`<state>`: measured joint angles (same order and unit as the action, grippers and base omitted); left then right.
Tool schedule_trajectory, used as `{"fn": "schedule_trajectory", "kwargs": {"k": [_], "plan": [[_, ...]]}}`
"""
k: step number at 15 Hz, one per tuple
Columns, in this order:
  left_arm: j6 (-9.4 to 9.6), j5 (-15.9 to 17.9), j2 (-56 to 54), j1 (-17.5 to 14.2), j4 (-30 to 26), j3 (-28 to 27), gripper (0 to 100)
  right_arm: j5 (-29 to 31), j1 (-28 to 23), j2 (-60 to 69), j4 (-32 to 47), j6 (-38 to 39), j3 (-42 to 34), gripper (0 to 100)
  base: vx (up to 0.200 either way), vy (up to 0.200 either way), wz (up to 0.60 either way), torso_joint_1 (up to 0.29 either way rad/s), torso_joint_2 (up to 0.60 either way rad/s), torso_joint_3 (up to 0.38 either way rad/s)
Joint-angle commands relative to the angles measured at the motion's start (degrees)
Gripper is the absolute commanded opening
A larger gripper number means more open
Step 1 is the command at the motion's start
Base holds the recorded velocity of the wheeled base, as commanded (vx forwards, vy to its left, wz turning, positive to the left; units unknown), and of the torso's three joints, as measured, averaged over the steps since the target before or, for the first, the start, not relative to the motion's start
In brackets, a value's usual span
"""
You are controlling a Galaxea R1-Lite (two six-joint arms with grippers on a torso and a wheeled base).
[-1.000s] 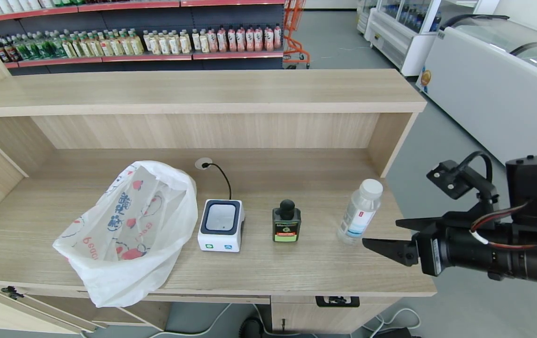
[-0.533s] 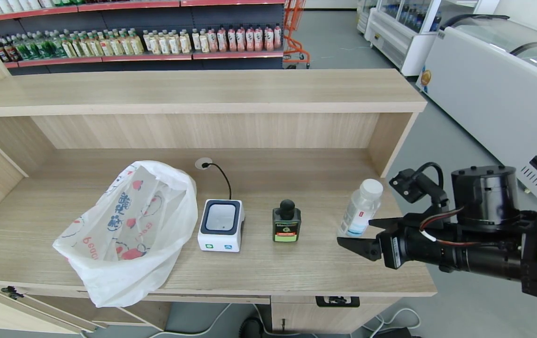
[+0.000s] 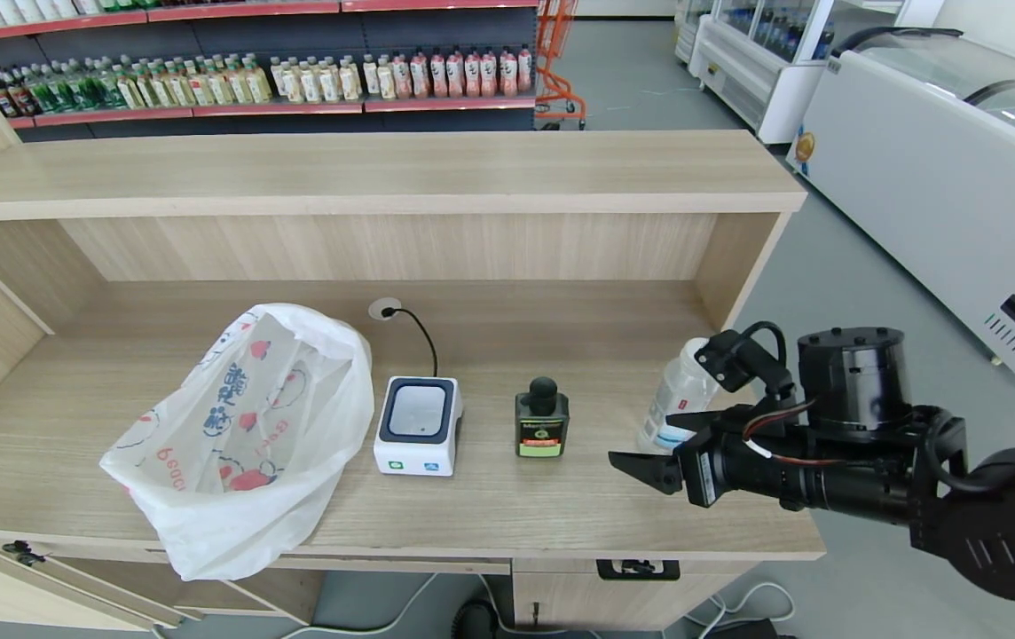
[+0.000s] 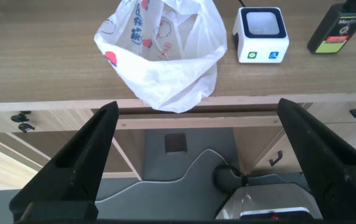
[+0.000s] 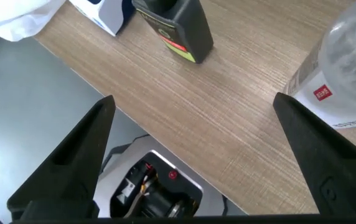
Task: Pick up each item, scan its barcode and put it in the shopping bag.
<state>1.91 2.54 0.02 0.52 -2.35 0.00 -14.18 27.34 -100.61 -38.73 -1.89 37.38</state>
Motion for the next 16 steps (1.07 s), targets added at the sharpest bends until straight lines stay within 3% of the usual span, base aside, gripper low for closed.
{"fn": "schedule_trajectory", "kwargs": {"k": [1, 5, 9, 16], "plan": [[0.02, 0.01, -0.02, 0.0, -0.02, 0.0, 100, -0.06, 0.17, -2.66, -0.29, -1.27, 0.94, 100, 0.0, 0.0, 0.0, 0.0, 0.0, 0.0], [0.02, 0.01, 0.06, 0.0, -0.02, 0.0, 100, -1.03, 0.25, -7.67, -7.94, -1.8, 2.35, 100, 0.0, 0.0, 0.0, 0.0, 0.0, 0.0], [0.02, 0.01, -0.02, 0.0, -0.02, 0.0, 100, -4.98, 0.61, -11.1, -9.35, -5.05, 5.25, 100, 0.0, 0.0, 0.0, 0.0, 0.0, 0.0], [0.02, 0.01, -0.02, 0.0, -0.02, 0.0, 100, -6.39, 2.19, -17.52, -14.18, -5.32, 8.85, 100, 0.0, 0.0, 0.0, 0.0, 0.0, 0.0]]}}
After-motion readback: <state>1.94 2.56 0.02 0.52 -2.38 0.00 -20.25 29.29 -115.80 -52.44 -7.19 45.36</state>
